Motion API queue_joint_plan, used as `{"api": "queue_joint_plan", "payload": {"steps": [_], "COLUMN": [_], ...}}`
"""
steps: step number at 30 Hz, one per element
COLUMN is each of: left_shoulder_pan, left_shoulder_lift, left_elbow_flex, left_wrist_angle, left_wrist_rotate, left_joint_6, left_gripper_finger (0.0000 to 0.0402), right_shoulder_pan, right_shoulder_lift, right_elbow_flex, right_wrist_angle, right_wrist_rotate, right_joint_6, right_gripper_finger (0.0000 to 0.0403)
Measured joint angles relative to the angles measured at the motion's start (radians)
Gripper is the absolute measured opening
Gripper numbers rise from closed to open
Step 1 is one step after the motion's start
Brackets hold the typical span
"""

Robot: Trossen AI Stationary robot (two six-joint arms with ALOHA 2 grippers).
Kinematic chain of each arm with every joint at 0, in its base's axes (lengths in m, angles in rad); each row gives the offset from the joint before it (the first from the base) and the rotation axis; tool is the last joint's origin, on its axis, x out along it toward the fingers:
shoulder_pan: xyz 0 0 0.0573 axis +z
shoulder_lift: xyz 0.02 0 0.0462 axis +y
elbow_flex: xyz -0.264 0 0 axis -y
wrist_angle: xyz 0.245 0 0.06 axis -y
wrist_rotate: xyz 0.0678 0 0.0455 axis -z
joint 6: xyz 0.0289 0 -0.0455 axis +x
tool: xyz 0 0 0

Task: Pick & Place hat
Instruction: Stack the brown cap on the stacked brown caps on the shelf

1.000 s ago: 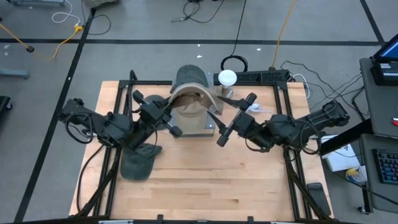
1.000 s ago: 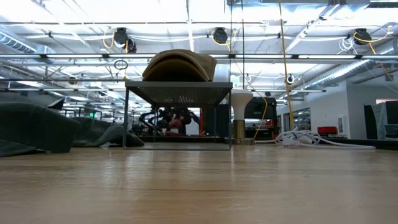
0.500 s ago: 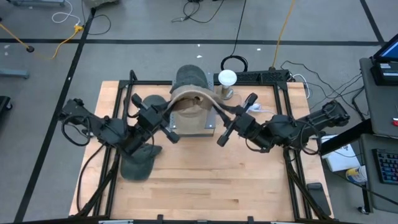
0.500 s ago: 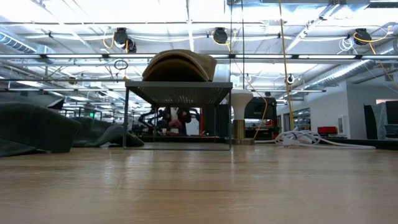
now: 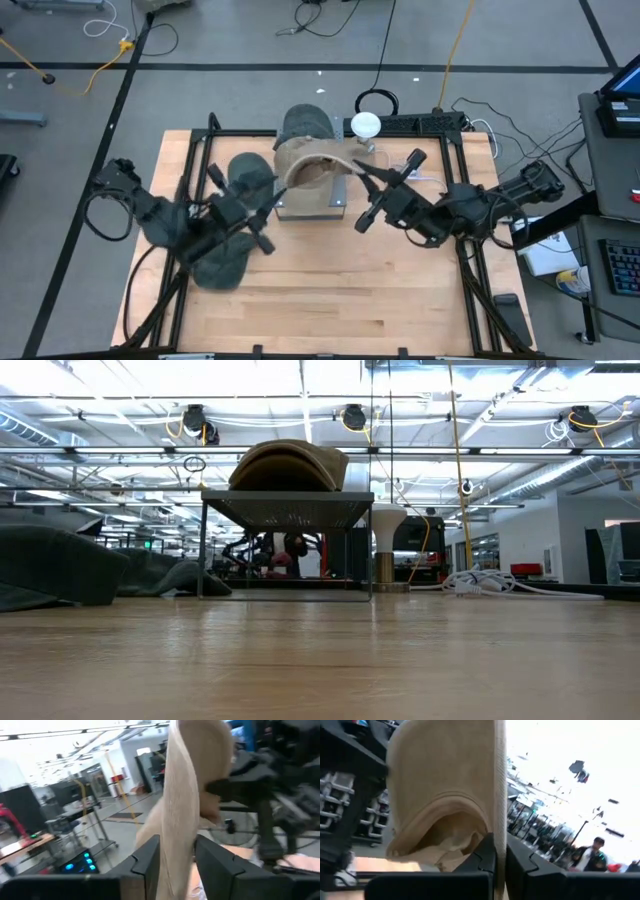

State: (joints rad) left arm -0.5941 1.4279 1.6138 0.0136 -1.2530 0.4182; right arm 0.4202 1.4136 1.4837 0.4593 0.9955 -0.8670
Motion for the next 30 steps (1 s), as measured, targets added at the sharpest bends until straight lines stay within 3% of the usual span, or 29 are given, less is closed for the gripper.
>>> {"api": "queue_joint_plan", "payload": {"steps": [8, 13, 19, 25, 30], "left_shoulder_pan": [-0.07, -0.08, -0.008, 0.143, 0.289], "left_shoulder_lift": [-0.034, -0.088, -0.153, -0.197, -0.208], "left_elbow_flex": [0.0, 0.0, 0.0, 0.0, 0.0], "left_wrist_angle": [-0.101, -0.229, -0.414, -0.571, -0.636], "left_wrist_rotate": [0.007, 0.107, 0.33, 0.676, 0.957], "left_joint_6": [-0.184, -0.379, -0.618, -0.809, -0.881], "left_gripper_finger": [0.0142, 0.0142, 0.0143, 0.0143, 0.0143], "right_shoulder_pan": [0.028, 0.07, 0.127, 0.166, 0.18], "right_shoulder_lift": [-0.006, -0.006, -0.006, -0.006, -0.006], "right_elbow_flex": [-0.001, -0.001, -0.001, -0.038, -0.098], "right_wrist_angle": [-0.002, -0.071, -0.195, -0.217, -0.198], "right_wrist_rotate": [-0.001, -0.003, -0.071, -0.173, -0.246], "right_joint_6": [-0.239, -0.3, -0.352, -0.36, -0.419], "right_gripper_finger": [0.0005, 0.0005, 0.0005, 0.0005, 0.0005]}}
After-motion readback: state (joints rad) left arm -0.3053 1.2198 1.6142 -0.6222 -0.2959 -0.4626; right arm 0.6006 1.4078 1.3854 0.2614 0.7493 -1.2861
